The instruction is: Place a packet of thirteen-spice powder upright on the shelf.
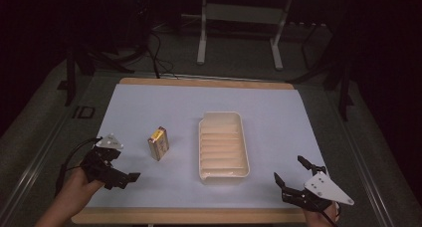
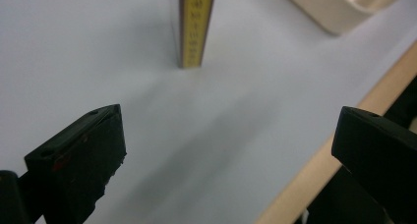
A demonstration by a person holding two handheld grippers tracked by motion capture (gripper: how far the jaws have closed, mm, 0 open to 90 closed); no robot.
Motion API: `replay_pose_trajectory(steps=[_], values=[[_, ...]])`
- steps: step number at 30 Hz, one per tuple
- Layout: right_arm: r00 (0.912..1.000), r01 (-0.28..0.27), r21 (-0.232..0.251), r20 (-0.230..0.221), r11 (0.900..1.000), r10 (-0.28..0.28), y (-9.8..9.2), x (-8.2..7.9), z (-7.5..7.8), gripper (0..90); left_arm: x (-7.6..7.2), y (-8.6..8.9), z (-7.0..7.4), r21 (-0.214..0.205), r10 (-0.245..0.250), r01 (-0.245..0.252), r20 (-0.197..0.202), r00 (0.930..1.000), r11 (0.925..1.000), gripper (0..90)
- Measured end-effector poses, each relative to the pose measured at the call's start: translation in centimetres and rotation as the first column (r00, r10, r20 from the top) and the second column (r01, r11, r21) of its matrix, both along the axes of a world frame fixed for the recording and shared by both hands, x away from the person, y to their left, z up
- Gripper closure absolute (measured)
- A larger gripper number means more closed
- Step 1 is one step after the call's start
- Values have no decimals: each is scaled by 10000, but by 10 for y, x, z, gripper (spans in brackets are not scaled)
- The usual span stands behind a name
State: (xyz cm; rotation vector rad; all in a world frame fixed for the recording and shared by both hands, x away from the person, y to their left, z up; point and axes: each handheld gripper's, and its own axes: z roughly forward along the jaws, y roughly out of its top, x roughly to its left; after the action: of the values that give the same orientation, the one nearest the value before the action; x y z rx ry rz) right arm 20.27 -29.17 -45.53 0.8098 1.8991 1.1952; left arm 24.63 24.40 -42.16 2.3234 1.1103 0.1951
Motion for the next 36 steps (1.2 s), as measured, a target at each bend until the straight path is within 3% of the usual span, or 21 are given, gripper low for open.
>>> replay_pose_trajectory(steps=[10,15,20,25,28,31,36], values=[[10000,-46,-20,21,10000,46,1,0,0,140,0,-6,-6,487,-300,347,-949,9950,9982,0],[10000,-68,-93,27,9999,68,1,0,0,140,2,-9,-9,903,-368,515,-1570,9869,9946,0],[10000,-88,-136,16,9999,88,2,0,-1,140,4,-12,-11,1293,-397,642,-1839,9821,9895,0],[9999,-131,-103,-36,9999,131,2,0,-1,140,5,-16,-14,1626,-379,783,-2381,9705,9836,0],[9999,-128,-156,-24,9998,128,3,0,-1,140,5,-18,-13,1778,-321,798,-2564,9660,9808,0],[9999,-143,-167,-41,9998,142,3,0,-1,140,5,-20,-10,2077,-322,861,-2499,9677,9744,0],[9998,-185,-191,-48,9996,184,3,0,-1,140,8,-19,-8,2024,-109,743,-2978,9546,9765,0]])
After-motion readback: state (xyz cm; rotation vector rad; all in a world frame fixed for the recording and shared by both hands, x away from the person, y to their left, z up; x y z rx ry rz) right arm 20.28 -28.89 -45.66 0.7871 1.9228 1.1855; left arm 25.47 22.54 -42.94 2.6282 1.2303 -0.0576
